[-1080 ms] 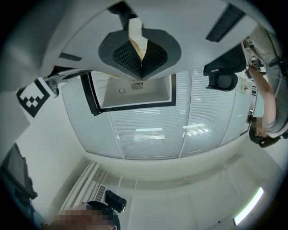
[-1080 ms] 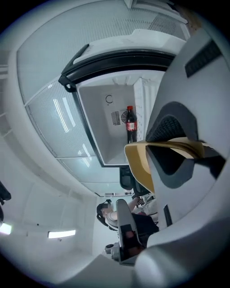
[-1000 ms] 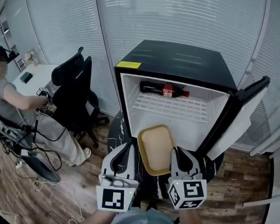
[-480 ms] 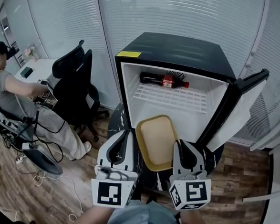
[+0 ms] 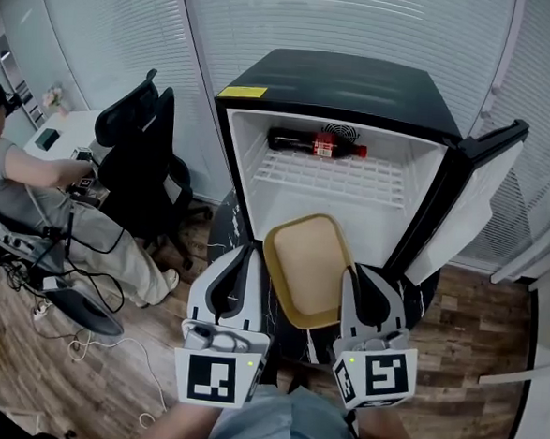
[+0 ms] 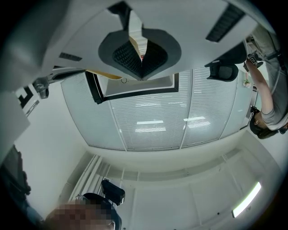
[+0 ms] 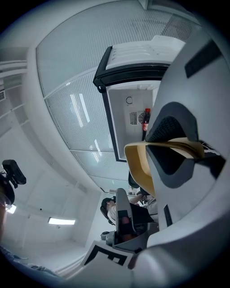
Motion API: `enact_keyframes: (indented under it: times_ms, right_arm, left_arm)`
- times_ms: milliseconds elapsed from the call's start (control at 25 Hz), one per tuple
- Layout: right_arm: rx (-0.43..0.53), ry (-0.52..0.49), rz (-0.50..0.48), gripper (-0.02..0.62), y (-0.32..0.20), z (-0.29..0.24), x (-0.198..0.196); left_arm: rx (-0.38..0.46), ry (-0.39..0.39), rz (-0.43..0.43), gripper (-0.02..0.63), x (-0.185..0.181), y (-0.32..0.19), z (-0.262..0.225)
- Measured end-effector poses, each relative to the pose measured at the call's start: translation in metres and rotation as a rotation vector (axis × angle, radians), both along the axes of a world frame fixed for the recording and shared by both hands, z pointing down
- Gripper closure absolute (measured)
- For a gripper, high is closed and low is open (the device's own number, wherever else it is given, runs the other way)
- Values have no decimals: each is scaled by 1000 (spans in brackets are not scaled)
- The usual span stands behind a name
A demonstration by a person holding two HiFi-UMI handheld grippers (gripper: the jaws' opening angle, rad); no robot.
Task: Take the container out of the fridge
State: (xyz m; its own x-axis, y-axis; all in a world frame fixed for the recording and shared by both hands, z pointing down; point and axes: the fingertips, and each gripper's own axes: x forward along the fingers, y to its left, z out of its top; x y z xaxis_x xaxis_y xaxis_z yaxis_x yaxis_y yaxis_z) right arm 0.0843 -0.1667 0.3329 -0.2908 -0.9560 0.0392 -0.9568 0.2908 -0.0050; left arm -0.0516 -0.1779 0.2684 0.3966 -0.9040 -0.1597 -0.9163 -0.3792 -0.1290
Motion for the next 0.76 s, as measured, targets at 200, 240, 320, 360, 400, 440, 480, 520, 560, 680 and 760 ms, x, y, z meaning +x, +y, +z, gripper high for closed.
enact_keyframes:
  times_ms: [200, 240, 320, 360, 400, 440, 480, 520, 560, 680, 760]
  right_arm:
    - [1, -4, 3, 558, 2, -1, 3]
    - [2, -4, 4, 558, 2, -1, 4]
    - [4, -5, 3, 558, 2, -1, 4]
    - [5, -5, 3, 558, 1, 0, 4]
    - [6, -5, 3, 558, 1, 0, 4]
    - [7, -5, 2, 558, 1, -1, 4]
    - [8, -5, 2, 558, 1, -1, 4]
    - [8, -5, 2, 558, 1, -2, 4]
    - [7, -4, 2, 558, 0, -2, 4]
    - [7, -3, 1, 558, 0, -4, 4]
    - [8, -3, 0, 558, 0, -4, 3]
  left_arm:
    - [-3, -6, 11, 592, 5, 1, 2]
    - [-2, -8, 13, 592, 6, 1, 2]
    - [2, -10, 18, 592, 8, 1, 2]
    - [3, -12, 20, 592, 8, 1, 2]
    - [3, -14, 20, 592, 9, 1, 3]
    - [3, -14, 21, 592, 9, 0, 3]
    - [3, -10, 22, 592, 9, 0, 2]
    - [1, -2, 23, 592, 10, 0, 2]
    - [-2, 8, 23, 592, 10, 0, 1]
    - [-14, 13, 23, 592, 11, 0, 2]
    - [-19, 13, 23, 592, 12, -1, 2]
